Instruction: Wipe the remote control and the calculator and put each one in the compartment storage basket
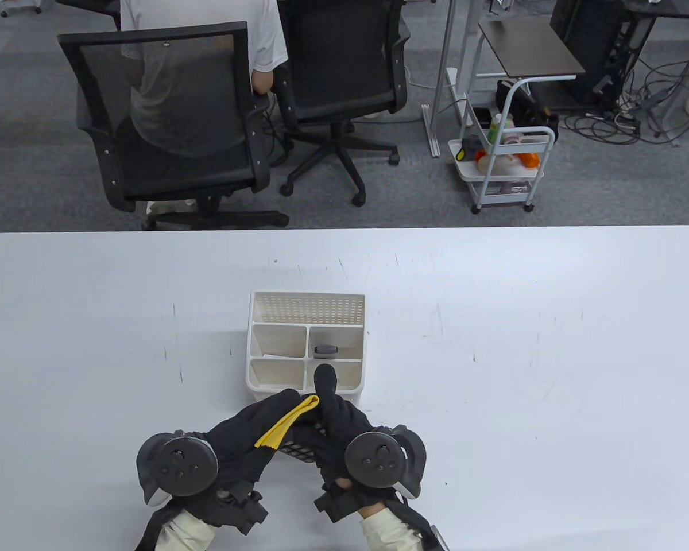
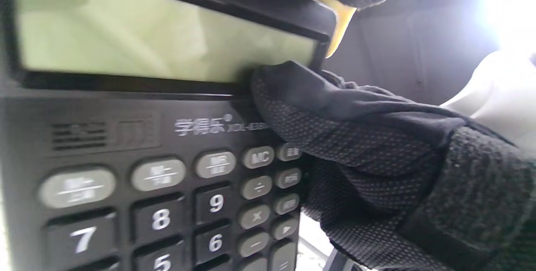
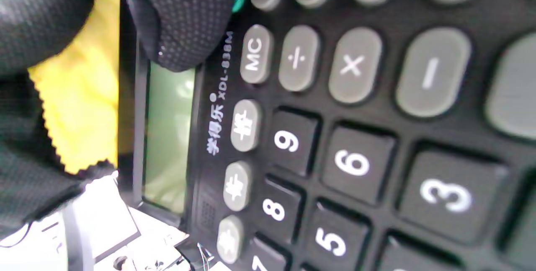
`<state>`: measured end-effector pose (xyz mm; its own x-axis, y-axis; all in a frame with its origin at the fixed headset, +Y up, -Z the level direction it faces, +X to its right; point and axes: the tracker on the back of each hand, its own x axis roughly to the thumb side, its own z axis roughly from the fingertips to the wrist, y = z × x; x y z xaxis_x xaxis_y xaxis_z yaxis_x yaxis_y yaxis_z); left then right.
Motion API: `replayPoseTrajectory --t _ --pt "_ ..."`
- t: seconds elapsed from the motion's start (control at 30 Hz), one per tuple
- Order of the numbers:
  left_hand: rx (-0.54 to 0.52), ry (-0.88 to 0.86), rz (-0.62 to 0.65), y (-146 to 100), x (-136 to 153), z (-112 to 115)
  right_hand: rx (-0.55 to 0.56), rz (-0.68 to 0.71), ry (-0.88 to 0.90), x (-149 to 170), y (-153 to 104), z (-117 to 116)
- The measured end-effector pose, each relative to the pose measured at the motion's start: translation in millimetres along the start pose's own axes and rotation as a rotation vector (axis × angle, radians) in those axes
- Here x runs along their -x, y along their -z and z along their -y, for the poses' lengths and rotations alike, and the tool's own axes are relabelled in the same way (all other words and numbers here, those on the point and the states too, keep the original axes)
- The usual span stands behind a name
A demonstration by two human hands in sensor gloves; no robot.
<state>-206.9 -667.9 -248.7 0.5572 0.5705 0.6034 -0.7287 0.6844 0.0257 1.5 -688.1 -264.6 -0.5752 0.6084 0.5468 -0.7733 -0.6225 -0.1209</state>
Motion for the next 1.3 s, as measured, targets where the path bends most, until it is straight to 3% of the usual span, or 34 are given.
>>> replayPoseTrajectory --t 0.13,0.3,0.67,0.83,1.2,1.3 --pt "-0.002 -0.1 0.006 1 -2 6 -0.035 0.007 -0.026 -1 0 -7" --pt "0.043 -0.072 -0.014 2 2 6 -0.021 -0.002 -0.001 1 -1 -5" --pt "0.054 -0.021 -0.081 0 19 -11 0.127 -0.002 0.078 2 -1 15" --pt "0.046 -0.052 -0.11 0 28 -15 0.195 -0.046 0.187 10 -1 26" --pt "0.078 -0.367 -0.118 2 42 -7 0.244 -0.132 0.549 22 -3 21" --pt "0.022 -0.304 -0.126 1 39 -10 0.21 -0.113 0.552 23 -1 20"
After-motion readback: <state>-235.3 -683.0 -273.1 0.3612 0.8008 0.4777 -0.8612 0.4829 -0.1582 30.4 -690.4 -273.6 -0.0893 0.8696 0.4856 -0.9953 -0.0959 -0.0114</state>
